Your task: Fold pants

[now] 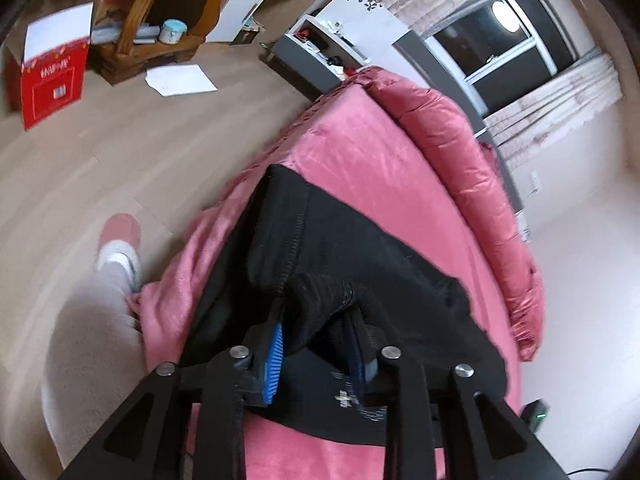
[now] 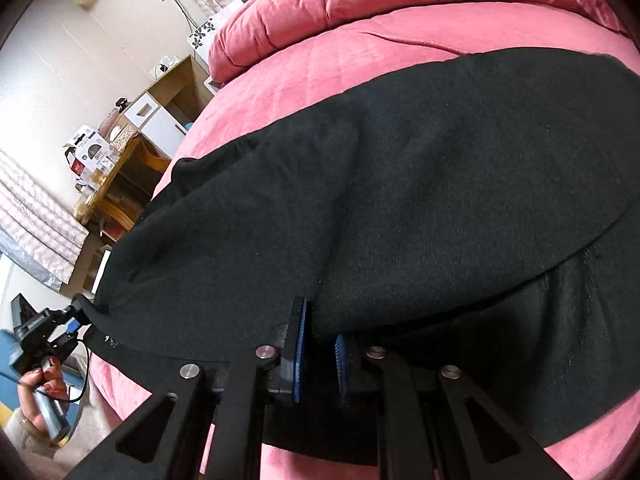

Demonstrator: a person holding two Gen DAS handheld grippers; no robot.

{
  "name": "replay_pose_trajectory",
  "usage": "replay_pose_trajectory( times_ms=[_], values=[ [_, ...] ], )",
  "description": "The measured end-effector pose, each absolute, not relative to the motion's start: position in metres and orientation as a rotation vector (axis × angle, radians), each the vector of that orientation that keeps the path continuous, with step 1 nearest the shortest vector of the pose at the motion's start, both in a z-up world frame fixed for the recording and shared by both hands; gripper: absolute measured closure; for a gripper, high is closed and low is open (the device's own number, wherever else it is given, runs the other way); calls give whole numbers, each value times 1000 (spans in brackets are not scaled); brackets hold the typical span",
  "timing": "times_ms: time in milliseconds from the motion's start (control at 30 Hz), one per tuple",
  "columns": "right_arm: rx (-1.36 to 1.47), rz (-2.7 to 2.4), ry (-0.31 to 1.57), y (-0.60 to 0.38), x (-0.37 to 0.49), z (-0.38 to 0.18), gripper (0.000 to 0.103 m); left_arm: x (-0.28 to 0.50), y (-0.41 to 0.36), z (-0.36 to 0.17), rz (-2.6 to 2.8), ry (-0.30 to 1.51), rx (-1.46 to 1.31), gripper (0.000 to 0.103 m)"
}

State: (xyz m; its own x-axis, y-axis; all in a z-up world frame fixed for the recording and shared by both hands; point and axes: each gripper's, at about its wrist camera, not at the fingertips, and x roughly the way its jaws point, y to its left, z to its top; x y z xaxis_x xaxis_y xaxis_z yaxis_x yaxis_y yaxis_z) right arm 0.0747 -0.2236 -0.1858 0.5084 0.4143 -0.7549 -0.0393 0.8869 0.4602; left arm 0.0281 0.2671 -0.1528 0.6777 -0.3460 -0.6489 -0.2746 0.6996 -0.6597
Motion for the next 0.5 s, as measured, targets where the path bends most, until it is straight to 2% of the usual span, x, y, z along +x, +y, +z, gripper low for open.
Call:
replay_pose_trajectory(
  times_ms=[67,133,200,267,500],
  values=[
    [413,284,1000,-225,72,-188,90,23,272,-151,-82,838,-884,69],
    [418,286,999,-226,73,-188,90,16,278,-149,-132,803,-975,61],
    [420,285,998,-227,69,-189,90,11,281,-149,-176,791,-1040,46],
    [423,287,998,-227,70,-191,90,10,277,-147,-200,815,-1055,39],
    [469,296,995,-235,70,-191,90,18,254,-156,-161,963,-975,39]
  ],
)
